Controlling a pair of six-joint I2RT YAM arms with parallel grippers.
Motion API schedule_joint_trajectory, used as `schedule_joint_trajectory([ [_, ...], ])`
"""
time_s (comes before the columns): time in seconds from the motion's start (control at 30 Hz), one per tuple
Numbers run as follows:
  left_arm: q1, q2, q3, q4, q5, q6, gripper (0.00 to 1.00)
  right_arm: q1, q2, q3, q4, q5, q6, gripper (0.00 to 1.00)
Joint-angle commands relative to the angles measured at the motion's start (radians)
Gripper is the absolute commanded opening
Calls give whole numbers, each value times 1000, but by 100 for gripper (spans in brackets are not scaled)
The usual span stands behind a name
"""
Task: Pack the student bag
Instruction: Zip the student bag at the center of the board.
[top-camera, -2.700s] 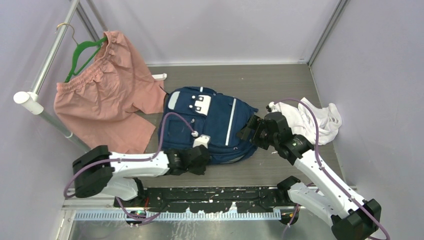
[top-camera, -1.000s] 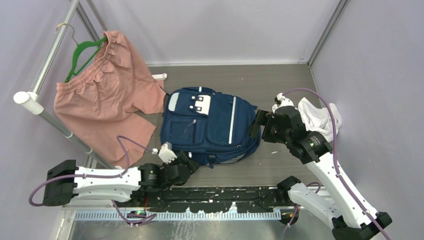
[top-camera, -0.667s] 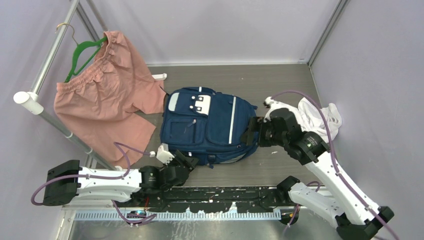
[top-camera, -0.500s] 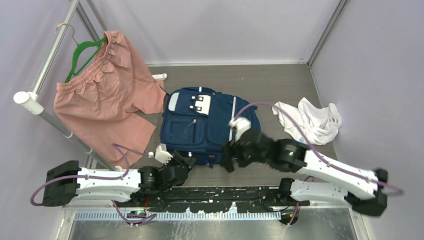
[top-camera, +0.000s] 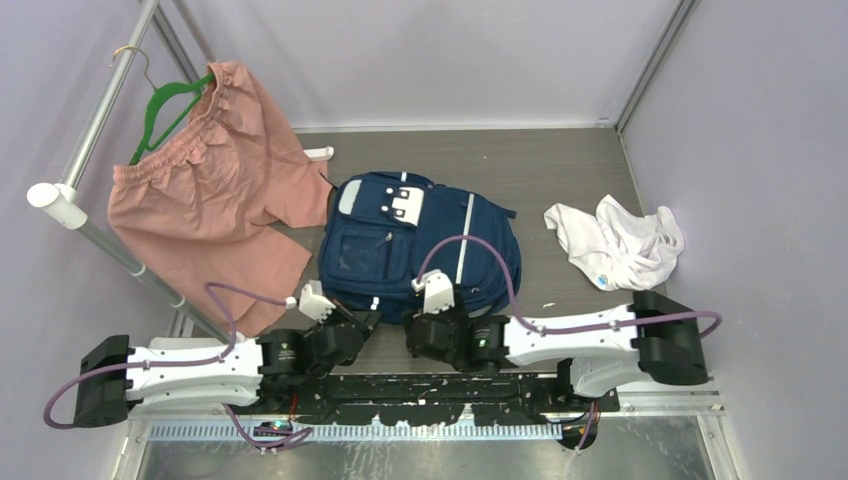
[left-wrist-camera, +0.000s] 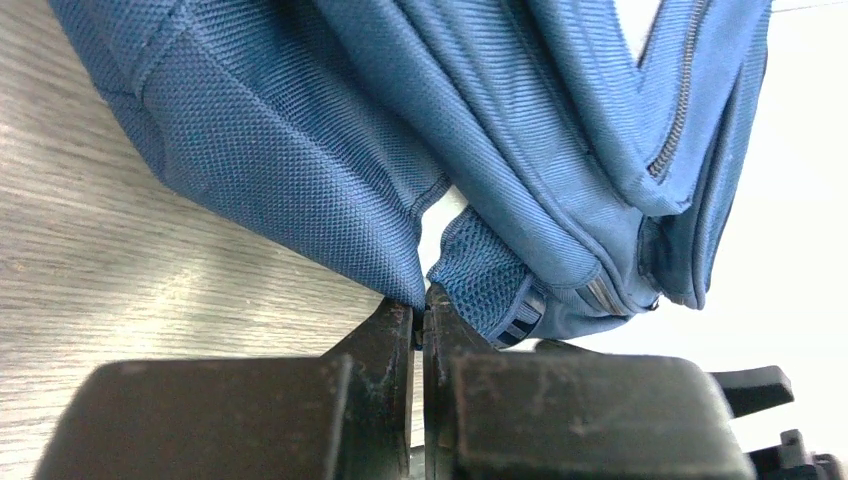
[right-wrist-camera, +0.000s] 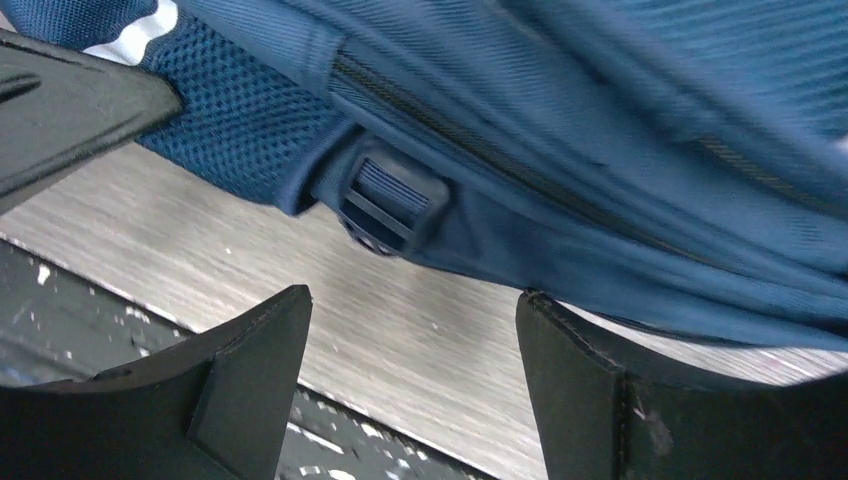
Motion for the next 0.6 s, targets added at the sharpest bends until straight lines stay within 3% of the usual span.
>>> schedule_joint_trajectory([
  [0.0,4,-19,121,7,-81,114,0,48,87,16,232,209,95,80],
  [0.13,6,6,164,-17,-75,147,0,72,136,35,234,252,211,78],
  [0.23,5,9,165,5,-73,162,0,80,178,48,195,309,317,72],
  [0.37,6,6,168,18,-75,186,0,80,251,109,93,361,411,72],
  [0.57,5,-11,174,12,-75,199,0,80,279,105,99,395,468,54],
])
